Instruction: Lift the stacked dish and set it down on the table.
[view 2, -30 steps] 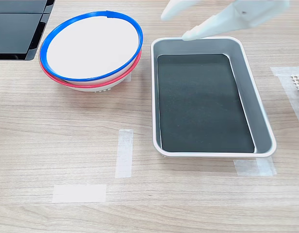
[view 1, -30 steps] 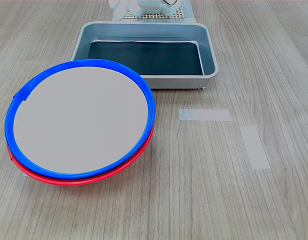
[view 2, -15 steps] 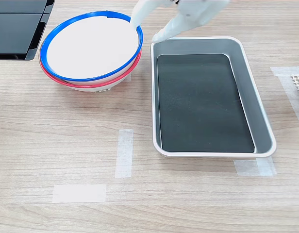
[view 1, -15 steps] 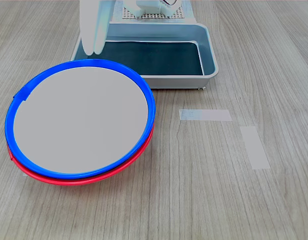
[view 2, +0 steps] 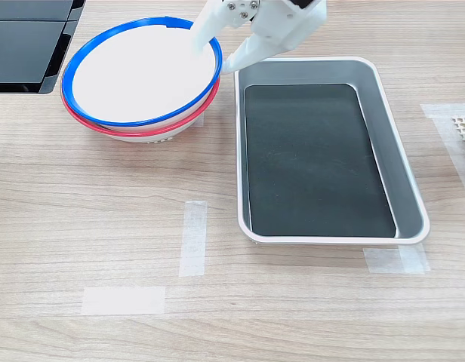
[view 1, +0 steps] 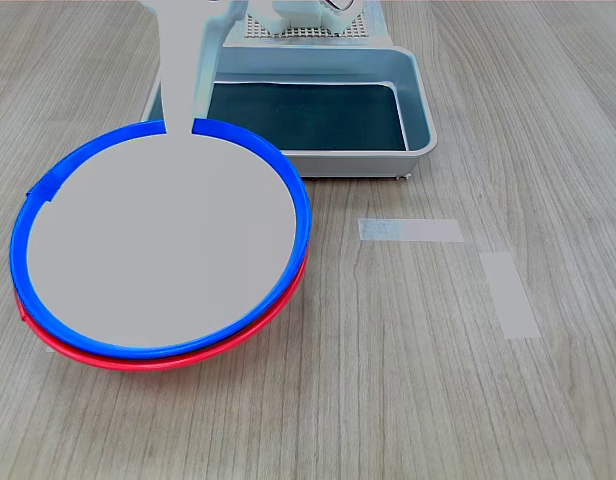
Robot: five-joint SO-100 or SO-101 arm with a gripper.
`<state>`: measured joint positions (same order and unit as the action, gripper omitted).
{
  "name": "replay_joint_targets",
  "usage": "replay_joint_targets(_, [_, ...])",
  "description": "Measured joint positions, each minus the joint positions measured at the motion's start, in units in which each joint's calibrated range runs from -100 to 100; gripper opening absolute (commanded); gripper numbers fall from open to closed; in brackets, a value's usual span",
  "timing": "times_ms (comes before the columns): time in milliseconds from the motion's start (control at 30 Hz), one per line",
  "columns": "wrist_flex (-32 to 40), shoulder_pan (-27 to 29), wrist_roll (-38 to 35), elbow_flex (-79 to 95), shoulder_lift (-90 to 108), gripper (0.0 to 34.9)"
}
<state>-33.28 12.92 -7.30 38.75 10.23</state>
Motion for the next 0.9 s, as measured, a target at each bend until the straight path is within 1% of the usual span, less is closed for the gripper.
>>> replay_joint_targets(33, [0.08, 0.00, 0.00, -0.09, -0.26, 10.3])
replay_joint_targets(100, [0.33, 0.09, 0.00, -0.54, -0.68, 8.2])
replay_joint_targets(167, [0.73, 0.35, 0.00, -1.45, -1.53, 8.0])
replay_joint_targets(233, [0.73, 0.18, 0.00, -2.09, -2.05, 8.7])
replay_joint_targets(267, [0.73, 0.18, 0.00, -2.63, -2.30, 9.8])
replay_joint_targets(400, [1.39, 0.18, 0.00, -3.72, -2.64, 10.5])
replay_joint_targets(533, [2.37, 0.18, 0.00, -5.26, -3.58, 0.4])
replay_joint_targets(900, [2.69, -0.09, -0.10, -6.17, -3.92, 0.0])
